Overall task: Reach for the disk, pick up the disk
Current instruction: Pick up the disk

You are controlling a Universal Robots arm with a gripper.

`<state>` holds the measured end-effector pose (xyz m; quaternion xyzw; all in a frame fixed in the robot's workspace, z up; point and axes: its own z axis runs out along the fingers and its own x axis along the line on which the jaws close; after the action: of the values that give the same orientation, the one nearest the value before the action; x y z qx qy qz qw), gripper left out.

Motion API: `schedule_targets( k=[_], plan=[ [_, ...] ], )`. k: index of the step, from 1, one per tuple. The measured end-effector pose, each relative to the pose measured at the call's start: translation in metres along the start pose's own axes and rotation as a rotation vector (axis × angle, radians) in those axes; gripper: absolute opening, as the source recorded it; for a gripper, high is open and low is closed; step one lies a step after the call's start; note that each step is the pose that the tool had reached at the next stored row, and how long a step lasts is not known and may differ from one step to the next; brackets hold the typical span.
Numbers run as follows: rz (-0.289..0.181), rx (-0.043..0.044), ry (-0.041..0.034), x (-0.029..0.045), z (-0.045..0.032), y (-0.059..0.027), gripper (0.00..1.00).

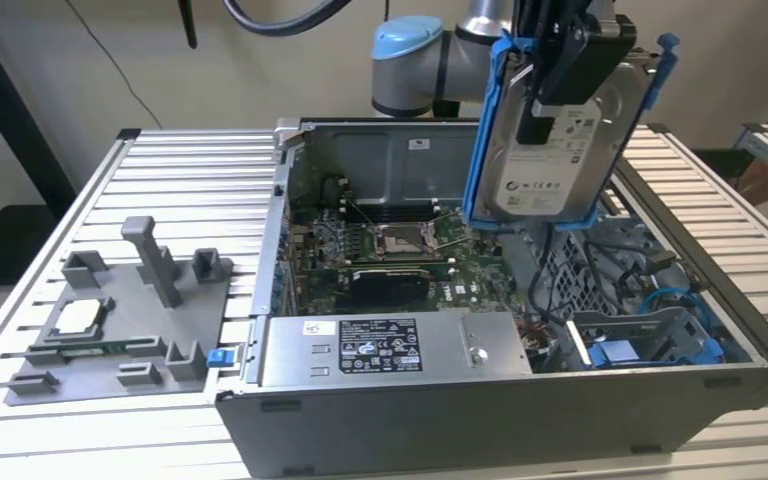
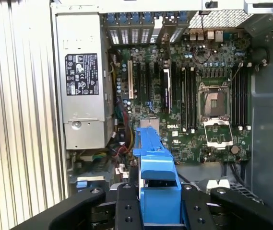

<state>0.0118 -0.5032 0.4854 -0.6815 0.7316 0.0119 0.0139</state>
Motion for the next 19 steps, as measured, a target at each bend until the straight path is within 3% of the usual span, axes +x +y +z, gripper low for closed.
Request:
schedule_targets(
  k=[14, 19],
  plan=[
    [0.004, 0.0001, -0.0001, 0.0478, 0.0021, -0.0040, 0.00],
    [0.004, 0.0000, 0.0000, 0.0550, 0.0034, -0.0076, 0.00]
  ],
)
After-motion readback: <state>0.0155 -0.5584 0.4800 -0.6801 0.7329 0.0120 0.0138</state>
